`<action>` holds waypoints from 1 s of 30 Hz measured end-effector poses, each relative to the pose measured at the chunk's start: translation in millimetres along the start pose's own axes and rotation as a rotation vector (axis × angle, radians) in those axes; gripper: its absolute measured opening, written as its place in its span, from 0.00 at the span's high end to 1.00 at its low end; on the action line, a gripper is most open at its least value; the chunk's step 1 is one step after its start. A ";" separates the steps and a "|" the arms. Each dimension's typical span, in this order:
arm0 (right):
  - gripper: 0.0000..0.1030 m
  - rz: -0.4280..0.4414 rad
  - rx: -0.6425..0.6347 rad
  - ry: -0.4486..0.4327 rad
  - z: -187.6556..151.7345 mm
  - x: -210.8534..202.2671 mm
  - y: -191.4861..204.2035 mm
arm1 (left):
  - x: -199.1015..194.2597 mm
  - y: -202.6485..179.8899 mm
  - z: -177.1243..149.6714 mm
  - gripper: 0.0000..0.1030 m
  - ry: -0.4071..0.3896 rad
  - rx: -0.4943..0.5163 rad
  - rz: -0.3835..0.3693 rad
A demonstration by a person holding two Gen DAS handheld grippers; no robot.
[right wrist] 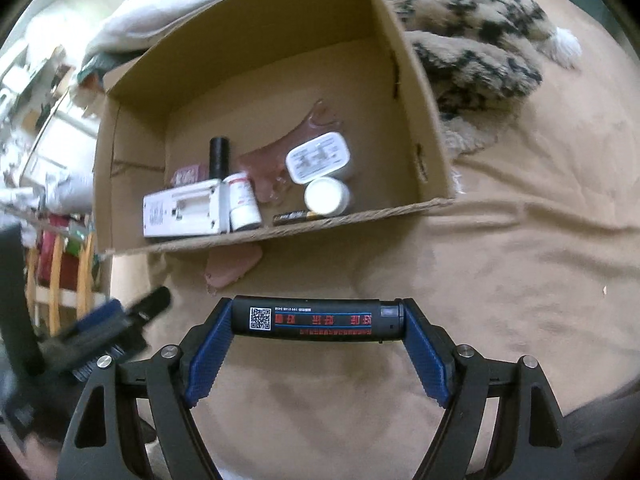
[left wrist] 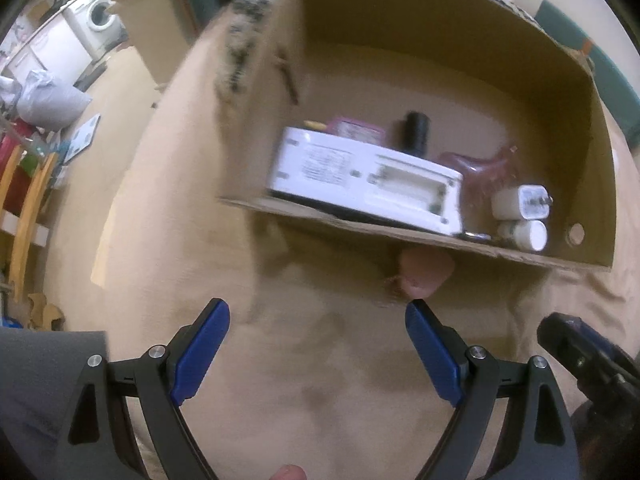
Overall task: Organize rigid objects
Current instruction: 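Grasp the pink heart-shaped comb with the left gripper while the right gripper holds the power bank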
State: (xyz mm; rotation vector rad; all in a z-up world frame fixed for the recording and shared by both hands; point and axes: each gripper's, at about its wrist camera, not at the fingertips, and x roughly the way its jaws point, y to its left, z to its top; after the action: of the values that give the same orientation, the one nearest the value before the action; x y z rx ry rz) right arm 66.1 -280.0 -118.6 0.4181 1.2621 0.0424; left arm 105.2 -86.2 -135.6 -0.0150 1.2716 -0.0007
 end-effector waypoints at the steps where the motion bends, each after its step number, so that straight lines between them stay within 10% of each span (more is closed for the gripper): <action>1: 0.16 0.007 0.012 0.007 0.2 1.4 -2.4 | 4.1 -5.5 0.3 0.14 0.002 0.001 -0.001; 19: 0.16 0.037 0.187 -0.040 9.7 -9.4 -43.2 | 67.7 -84.0 25.1 0.15 0.017 0.045 0.084; 25: 0.16 0.041 0.172 -0.040 10.6 -10.3 -38.9 | 68.3 -74.3 33.2 0.55 0.015 0.009 0.058; 30: 0.16 0.039 0.159 -0.042 9.7 -12.1 -37.0 | 65.4 -58.5 37.4 0.56 0.012 0.007 0.050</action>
State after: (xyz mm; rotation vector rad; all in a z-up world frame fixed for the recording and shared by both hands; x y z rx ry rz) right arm 64.0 -320.0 -117.4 0.5781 1.2199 -0.0339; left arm 160.7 -144.9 -186.4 0.0232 1.2832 0.0377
